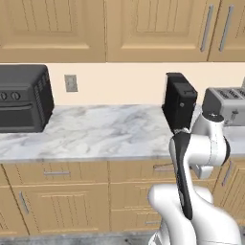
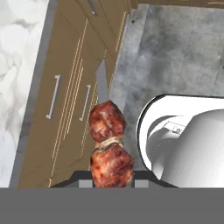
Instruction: Place the cold items (broccoli and cucumber) from the fridge in one tupperware on the dining counter. Place the warm items (kebab skewer and hot dog) in the stove area in another tupperware.
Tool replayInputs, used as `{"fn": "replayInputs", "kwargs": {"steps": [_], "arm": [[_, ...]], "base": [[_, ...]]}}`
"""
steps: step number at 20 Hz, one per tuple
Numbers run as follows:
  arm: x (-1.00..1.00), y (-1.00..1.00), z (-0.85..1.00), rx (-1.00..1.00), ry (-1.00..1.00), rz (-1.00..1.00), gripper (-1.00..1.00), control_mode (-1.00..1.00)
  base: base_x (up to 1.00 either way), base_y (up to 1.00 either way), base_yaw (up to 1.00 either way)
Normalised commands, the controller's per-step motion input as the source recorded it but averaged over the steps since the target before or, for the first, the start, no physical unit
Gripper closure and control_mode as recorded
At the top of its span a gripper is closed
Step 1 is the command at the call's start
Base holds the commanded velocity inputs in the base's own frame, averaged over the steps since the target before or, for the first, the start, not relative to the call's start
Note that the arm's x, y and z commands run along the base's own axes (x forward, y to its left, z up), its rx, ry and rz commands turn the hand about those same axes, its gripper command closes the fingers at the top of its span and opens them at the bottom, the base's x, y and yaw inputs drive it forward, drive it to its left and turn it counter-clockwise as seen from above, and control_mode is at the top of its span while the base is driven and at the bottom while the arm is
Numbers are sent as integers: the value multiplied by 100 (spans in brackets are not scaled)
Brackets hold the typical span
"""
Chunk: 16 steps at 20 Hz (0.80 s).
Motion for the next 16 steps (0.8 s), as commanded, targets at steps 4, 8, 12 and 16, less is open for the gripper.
{"fn": "replayInputs", "kwargs": {"steps": [4,8,12,16], "arm": [[0,0,0,0,0,0,100,100],[0,0,0,0,0,0,100,100],[0,0,0,0,0,0,100,100],[0,0,0,0,0,0,100,100]], "base": [[-14,-100,5],[-11,-92,10],[-37,-45,10],[-82,33,0]]}}
